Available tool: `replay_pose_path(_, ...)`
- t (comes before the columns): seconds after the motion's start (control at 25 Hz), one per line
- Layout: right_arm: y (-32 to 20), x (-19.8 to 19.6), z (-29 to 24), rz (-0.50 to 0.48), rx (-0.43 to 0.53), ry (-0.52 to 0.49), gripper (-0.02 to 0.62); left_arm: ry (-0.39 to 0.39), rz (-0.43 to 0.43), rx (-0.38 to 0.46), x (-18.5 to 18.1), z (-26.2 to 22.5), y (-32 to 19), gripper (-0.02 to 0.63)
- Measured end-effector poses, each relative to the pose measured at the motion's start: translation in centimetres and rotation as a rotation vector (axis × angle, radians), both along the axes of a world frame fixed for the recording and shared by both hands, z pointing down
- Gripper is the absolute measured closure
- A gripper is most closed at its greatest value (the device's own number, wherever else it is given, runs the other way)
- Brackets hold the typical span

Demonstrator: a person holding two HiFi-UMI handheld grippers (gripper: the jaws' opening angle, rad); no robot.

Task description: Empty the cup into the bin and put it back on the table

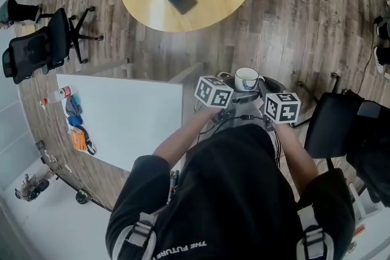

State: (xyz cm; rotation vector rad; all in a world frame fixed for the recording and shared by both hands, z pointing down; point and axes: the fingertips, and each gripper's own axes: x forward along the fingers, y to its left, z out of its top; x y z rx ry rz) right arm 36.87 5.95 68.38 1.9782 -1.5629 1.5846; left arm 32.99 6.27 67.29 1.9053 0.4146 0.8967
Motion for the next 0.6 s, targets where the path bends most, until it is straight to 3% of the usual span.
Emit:
replay_pose_path(0.12,-0.7,0.3,-0.5,-0.005,0.035,0.029,0.546,0.031,0.000,0.039,0.2,-0.4,-0.7,0.219)
replay_pose_path(0.2,-1.7,0.7,-2.0,-0.015,0.105,0.078,0.546,0.094,-0.005,0.111,0.6,-1.6,-1.6,0.219)
replay_pose_path(0.44,-5.6,2.2,-11.0,-0.041,0.445,0.311,0.548,0.397,-0.054,0.479,2.2,-9.7,-5.5,0.219)
replay_pose_path(0.6,-7.9,1.4,-18.0,-0.148,0.645,0.493,0.546,0.564,-0.103,0.733,1.5,-15.7,-7.5,0.219)
